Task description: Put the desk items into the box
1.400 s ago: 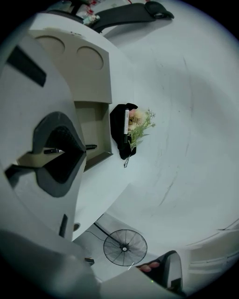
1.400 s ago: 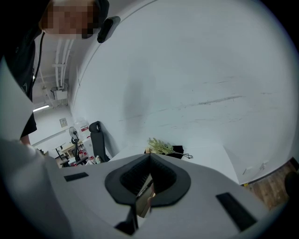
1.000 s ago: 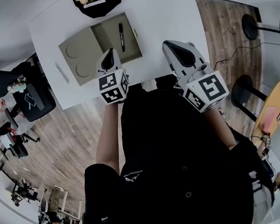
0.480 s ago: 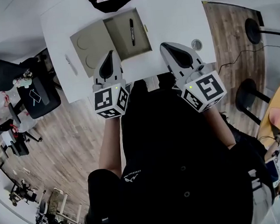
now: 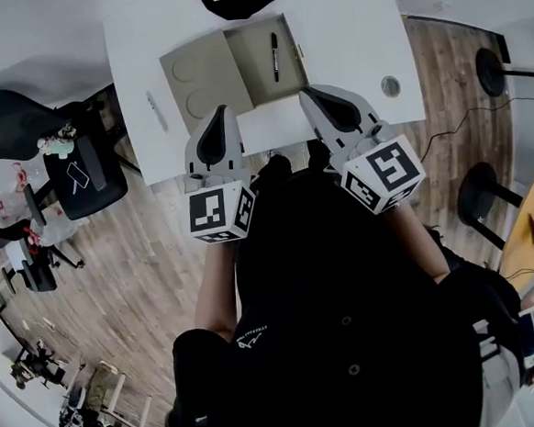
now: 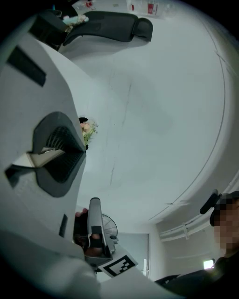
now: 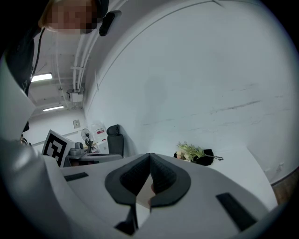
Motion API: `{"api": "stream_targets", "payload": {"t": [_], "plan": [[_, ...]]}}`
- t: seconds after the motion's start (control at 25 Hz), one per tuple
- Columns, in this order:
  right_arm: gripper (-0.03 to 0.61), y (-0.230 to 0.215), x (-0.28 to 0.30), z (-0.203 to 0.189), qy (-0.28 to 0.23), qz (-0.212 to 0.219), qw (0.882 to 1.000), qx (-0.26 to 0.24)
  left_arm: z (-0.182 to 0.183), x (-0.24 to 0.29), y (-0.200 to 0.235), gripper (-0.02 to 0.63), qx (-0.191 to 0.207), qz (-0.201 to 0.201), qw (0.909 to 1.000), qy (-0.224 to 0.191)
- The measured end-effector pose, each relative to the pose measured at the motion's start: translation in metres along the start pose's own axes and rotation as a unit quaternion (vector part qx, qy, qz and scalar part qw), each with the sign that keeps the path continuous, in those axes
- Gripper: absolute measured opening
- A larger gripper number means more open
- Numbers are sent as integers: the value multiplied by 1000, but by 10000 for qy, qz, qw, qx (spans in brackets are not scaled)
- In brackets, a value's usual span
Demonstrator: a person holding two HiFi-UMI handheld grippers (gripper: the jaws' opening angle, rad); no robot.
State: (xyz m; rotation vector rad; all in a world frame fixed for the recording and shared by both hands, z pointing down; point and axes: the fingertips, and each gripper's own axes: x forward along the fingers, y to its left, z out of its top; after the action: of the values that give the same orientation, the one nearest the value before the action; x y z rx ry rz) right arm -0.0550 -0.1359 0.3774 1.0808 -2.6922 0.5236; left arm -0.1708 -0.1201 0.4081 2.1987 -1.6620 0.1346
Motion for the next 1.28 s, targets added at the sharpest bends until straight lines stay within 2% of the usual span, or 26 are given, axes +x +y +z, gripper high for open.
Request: {"api": "stream_targets", "payload": {"t": [0.28,0.64,1.08,1.28], "plan": [[-2,27,3,-11,13,10,10000,-36,-3,-31,-3,8,69,-249,9996,-123],[-2,53,0,-10,-32,150,9998,-110,16,-53,0,8,97,-282,9985,-455],[-2,63,-4,44,-570,246,9967,-528,56,-70,3,8,414,-179,9958,-799],[-2,62,-13,75,-831,372,9946,-495,73,-76,2,8,467,-93,9943,-955]]}}
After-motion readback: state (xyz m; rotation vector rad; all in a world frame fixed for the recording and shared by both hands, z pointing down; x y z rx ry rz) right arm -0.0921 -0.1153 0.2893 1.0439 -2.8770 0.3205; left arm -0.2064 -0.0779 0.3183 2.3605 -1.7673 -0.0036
